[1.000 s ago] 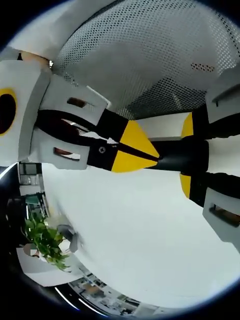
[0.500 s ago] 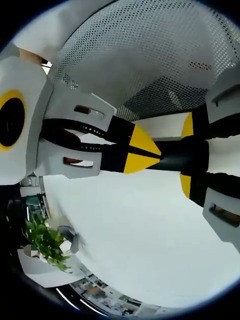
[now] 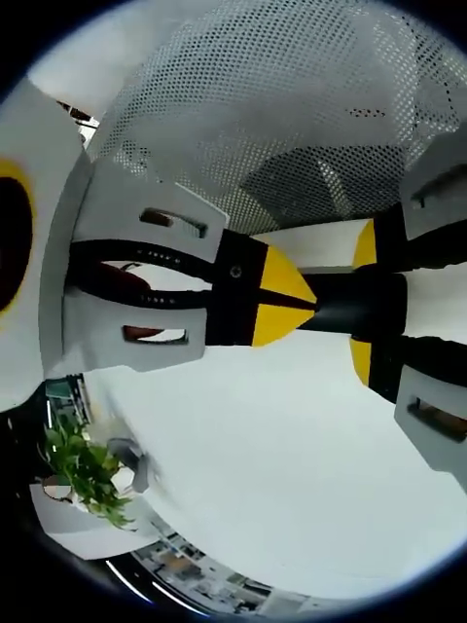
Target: Press the specified remote control buttons in sequence, fully releasing each button before pressing the next.
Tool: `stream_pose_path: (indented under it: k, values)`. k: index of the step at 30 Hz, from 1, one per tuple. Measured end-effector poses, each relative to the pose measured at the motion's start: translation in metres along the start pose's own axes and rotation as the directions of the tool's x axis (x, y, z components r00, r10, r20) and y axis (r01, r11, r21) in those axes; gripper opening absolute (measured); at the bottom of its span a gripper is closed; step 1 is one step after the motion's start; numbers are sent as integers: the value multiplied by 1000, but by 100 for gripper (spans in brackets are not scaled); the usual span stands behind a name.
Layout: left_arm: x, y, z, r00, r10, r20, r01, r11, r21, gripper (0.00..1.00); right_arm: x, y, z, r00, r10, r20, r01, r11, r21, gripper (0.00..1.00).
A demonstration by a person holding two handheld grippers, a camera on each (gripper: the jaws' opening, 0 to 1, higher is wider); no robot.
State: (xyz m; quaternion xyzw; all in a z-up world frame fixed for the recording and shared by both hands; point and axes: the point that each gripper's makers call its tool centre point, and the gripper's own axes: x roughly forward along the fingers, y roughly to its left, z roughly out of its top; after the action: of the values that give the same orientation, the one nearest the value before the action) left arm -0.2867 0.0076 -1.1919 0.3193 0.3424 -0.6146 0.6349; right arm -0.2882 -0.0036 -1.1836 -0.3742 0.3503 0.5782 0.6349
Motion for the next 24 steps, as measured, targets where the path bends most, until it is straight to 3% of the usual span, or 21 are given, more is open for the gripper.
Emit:
stream_pose_path:
  k: [6,9,11,13,14,16,18,21,24]
  values:
    - [1,1,0,1000,6,-18,-6,1000,-13,23,1,1,1,999,54,-1,-53,984,-168,0]
    - [2,2,1,998,0,-55,0,1000,-5,23,1,2,1,996,77,-41,-85,953,-290,0]
    - [2,1,1,998,-2,-70,1,1000,-5,23,2,3,2,997,72,-30,-78,934,-349,0]
    - [2,1,0,997,1,-71,-2,1000,-14,24,2,3,1,998,58,14,-49,933,-357,0]
    - [2,1,-1,998,2,-69,-4,1000,-20,24,2,3,2,997,45,68,-18,936,-352,0]
    - [2,1,-1,998,4,-69,-5,1000,-23,24,1,2,2,989,25,146,20,954,-300,0]
    - [2,2,-1,998,8,-69,-10,1000,-28,24,0,3,3,978,13,206,50,953,-300,0]
    - [3,2,-2,997,18,-70,-20,999,-33,24,-2,2,2,972,18,233,25,984,-177,0]
    - [4,3,-2,997,14,-74,-16,999,-31,24,-4,1,-2,973,38,227,1,986,-169,0]
